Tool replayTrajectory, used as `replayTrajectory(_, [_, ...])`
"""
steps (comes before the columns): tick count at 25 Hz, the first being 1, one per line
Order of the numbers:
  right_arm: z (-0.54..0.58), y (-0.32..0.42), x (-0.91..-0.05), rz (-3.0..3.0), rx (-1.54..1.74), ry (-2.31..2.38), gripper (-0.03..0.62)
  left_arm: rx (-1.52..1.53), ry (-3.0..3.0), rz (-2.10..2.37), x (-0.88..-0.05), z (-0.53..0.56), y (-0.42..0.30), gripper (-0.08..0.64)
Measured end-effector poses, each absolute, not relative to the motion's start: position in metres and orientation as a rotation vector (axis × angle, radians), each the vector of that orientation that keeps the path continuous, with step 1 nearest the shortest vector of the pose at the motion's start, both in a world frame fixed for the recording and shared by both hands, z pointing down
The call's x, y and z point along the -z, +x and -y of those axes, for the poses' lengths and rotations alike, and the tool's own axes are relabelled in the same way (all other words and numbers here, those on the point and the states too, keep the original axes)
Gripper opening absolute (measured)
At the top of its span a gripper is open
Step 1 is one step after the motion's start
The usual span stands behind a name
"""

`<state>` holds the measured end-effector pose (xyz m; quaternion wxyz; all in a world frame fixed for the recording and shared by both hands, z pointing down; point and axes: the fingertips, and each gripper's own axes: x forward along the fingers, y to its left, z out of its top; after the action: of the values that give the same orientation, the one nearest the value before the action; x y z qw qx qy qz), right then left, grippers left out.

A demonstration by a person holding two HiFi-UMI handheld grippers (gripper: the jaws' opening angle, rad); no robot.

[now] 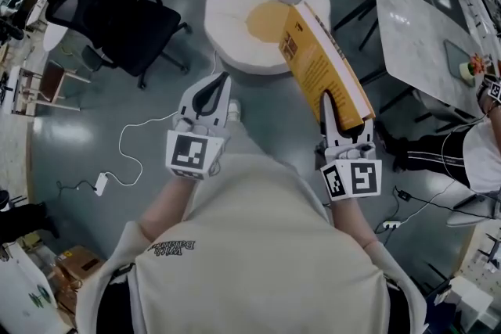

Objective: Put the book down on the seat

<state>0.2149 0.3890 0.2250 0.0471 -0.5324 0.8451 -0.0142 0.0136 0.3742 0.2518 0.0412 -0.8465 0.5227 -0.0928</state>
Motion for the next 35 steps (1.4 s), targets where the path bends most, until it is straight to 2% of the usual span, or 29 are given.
replayTrajectory(8, [-0.371,0.213,-0.246,-2.579,0.036,-1.642,0.150,0.266,-2.591,-1.597,-0.270,-0.354,0.011,0.009])
replayTrajectory(18, [-0.295,0.168,-0.259,-2.633,0.062,-1.627,0.150,0.250,-2.588,-1.690,-0.281,-0.286,-0.040,0.009])
replayTrajectory(35, [-0.121,0.070,-0.275,-2.666,0.155,-1.677,0.150,0.293,-2.639,-1.665,-0.287,-0.103,-0.130,0.009])
